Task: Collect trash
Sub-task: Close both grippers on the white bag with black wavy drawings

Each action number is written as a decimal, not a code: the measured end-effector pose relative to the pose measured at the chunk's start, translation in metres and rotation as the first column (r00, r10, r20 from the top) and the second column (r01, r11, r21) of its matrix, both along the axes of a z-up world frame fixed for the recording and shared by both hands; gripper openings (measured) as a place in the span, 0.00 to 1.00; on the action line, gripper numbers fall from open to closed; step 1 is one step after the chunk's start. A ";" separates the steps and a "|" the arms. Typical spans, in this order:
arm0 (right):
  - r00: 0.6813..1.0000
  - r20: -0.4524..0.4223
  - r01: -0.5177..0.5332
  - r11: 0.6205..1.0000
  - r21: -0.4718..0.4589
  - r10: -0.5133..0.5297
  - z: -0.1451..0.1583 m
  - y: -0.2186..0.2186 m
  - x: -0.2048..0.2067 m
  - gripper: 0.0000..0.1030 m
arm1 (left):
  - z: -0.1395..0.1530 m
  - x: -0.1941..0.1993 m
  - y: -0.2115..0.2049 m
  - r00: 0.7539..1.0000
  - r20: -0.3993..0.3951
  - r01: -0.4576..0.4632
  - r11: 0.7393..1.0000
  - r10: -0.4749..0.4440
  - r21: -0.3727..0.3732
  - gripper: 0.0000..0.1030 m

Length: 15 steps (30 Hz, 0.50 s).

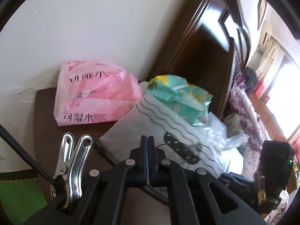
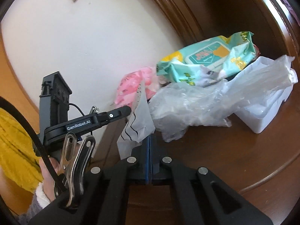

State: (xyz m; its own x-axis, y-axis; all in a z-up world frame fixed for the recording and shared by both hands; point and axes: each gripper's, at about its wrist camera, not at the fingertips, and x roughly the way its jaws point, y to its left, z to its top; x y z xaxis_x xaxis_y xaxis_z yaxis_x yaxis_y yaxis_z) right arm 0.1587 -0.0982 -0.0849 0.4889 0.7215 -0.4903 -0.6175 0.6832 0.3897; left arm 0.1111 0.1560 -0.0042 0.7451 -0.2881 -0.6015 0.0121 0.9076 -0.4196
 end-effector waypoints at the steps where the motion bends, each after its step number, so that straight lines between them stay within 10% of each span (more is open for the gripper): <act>1: 1.000 0.007 -0.004 1.000 -0.002 0.004 0.001 0.000 -0.002 0.01 | 0.002 -0.001 -0.001 1.000 0.002 0.003 1.000 -0.003 -0.001 0.00; 4: 0.999 0.005 -0.032 0.999 0.029 0.032 0.002 -0.006 -0.012 0.03 | -0.001 -0.004 -0.004 1.000 -0.004 0.005 1.000 -0.005 0.021 0.00; 9: 0.996 -0.053 -0.064 0.994 0.093 0.069 -0.003 -0.027 -0.022 0.65 | -0.011 0.005 0.002 0.998 -0.055 -0.029 1.000 0.030 0.007 0.09; 15: 0.992 -0.095 -0.075 0.987 0.146 0.089 -0.002 -0.026 -0.026 0.67 | -0.009 0.020 0.031 0.997 -0.026 -0.075 0.991 0.073 -0.109 0.67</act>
State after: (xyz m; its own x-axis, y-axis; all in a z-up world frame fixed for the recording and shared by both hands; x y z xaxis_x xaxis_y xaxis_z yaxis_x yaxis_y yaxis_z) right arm 0.1323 -0.1241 -0.0866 0.3787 0.8227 -0.4240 -0.6218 0.5655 0.5418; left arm 0.1313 0.1869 -0.0131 0.7540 -0.2980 -0.5854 -0.0635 0.8540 -0.5165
